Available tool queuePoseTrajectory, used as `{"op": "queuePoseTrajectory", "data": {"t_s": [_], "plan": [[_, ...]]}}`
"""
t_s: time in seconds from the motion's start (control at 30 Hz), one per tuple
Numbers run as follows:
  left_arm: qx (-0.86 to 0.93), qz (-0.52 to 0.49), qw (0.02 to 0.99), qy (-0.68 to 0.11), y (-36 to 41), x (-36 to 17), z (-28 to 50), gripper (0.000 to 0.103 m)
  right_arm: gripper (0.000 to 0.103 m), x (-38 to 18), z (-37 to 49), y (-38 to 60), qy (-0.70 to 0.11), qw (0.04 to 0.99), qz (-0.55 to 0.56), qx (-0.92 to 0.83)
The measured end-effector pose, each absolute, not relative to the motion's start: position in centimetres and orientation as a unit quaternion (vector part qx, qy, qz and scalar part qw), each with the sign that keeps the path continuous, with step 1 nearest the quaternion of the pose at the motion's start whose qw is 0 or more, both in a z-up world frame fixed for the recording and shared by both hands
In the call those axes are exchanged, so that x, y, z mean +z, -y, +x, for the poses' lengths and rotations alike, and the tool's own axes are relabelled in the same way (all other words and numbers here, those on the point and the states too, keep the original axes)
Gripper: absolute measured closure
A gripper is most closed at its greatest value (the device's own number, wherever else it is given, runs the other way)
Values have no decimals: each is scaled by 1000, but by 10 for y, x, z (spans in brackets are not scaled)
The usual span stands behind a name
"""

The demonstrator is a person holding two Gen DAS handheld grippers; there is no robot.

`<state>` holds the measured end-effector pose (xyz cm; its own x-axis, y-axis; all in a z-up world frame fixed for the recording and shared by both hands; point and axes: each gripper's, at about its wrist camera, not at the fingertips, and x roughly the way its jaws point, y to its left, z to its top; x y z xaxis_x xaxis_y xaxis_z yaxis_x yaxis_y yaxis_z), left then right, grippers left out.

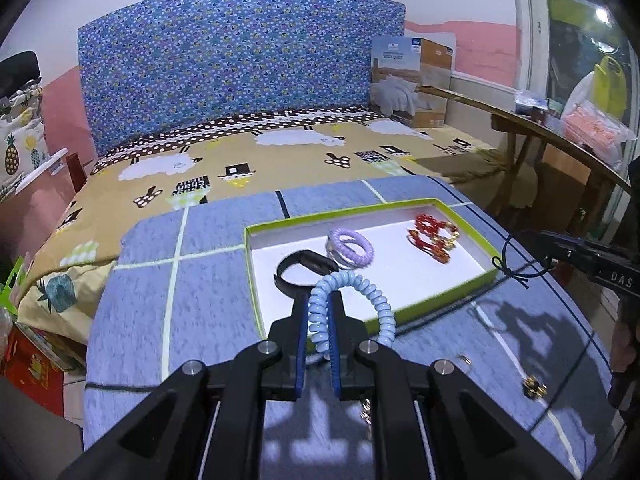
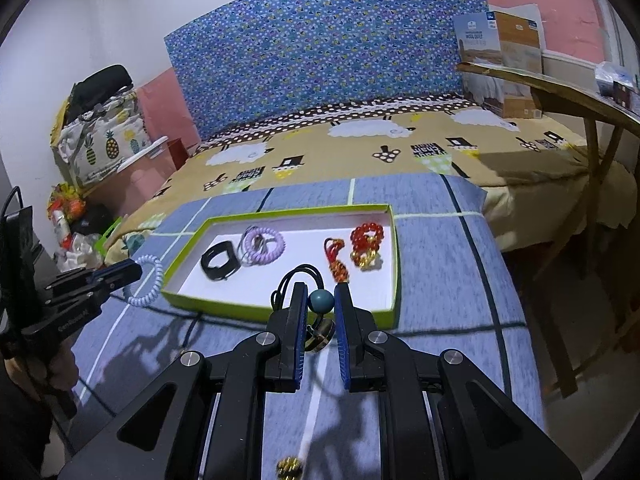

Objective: Organize jewelry
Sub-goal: 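Lower the light blue coil and black-cord keychain into the green box and open both grippers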

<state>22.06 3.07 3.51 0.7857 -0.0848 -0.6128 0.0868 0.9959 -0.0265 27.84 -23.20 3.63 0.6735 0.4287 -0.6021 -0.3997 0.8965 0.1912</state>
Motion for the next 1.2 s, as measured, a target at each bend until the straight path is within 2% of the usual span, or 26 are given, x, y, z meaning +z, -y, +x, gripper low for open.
{"op": "queuePoseTrajectory", "data": {"t_s": [0.57, 1.1, 1.2], "plan": [[-31, 1, 929, -368, -42, -1, 277, 93, 89, -6, 347, 225, -398, 894, 14, 203], [-33, -7, 916, -399, -41, -21, 286, 92, 89, -20, 356, 217, -429, 880, -21, 201], [-34, -9, 918, -396, -41, -20, 284, 91, 86, -20, 353, 216, -425, 882, -23, 201]]}}
